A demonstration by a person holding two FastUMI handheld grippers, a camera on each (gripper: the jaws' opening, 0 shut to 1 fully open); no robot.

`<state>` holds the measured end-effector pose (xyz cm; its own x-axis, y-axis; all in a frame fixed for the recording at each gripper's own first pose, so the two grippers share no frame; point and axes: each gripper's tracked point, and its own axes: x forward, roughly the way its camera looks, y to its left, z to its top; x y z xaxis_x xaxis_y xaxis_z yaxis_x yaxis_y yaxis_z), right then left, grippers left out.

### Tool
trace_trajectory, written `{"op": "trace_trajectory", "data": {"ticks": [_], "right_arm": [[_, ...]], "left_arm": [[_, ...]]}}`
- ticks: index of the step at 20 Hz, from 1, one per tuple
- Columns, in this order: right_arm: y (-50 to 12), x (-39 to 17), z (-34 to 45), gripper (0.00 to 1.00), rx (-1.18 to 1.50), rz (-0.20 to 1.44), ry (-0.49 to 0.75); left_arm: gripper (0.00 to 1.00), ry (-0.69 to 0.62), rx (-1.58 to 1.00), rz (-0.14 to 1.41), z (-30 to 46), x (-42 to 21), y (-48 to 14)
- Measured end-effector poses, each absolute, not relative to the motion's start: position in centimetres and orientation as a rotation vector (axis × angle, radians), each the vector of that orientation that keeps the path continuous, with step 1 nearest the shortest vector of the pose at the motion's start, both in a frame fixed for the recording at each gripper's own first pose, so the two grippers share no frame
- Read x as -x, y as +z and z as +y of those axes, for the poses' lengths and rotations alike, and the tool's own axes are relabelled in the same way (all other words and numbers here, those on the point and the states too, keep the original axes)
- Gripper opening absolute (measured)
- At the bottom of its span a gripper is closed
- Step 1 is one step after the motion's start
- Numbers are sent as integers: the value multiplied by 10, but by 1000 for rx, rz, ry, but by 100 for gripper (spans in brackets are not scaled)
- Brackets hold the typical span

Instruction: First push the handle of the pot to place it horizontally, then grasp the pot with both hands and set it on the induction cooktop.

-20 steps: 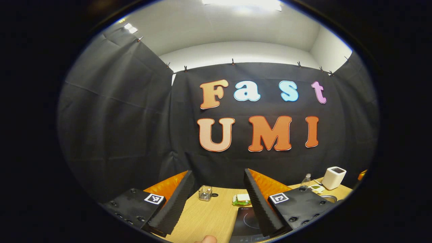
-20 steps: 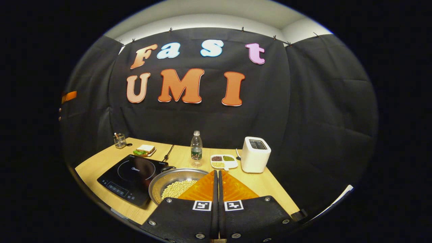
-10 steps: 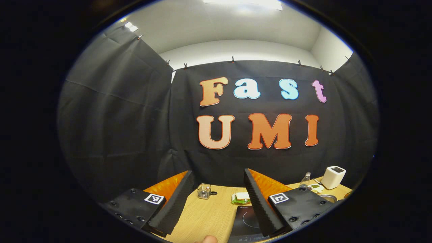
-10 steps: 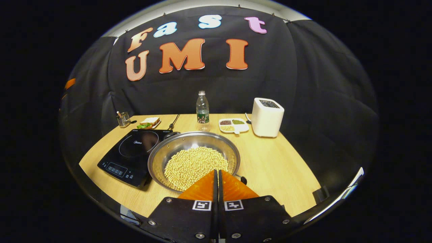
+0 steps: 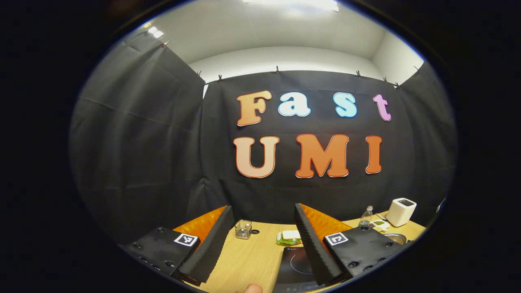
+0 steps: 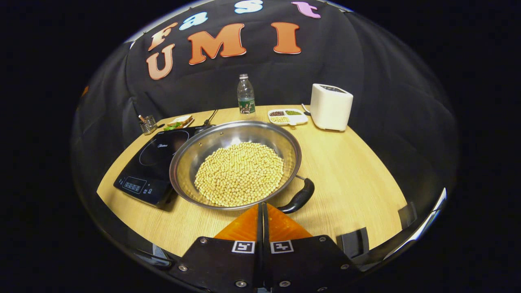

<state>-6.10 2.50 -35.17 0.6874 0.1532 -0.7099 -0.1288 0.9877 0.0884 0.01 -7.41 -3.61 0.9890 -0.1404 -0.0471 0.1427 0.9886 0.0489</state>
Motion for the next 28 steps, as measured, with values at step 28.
{"op": "trace_trajectory", "data": {"ticks": [28], "right_arm": [[-382,-16,-18,0,-243,896,-6]], "left_arm": [[99,-175,-86,102,-112,-18,-61]]}}
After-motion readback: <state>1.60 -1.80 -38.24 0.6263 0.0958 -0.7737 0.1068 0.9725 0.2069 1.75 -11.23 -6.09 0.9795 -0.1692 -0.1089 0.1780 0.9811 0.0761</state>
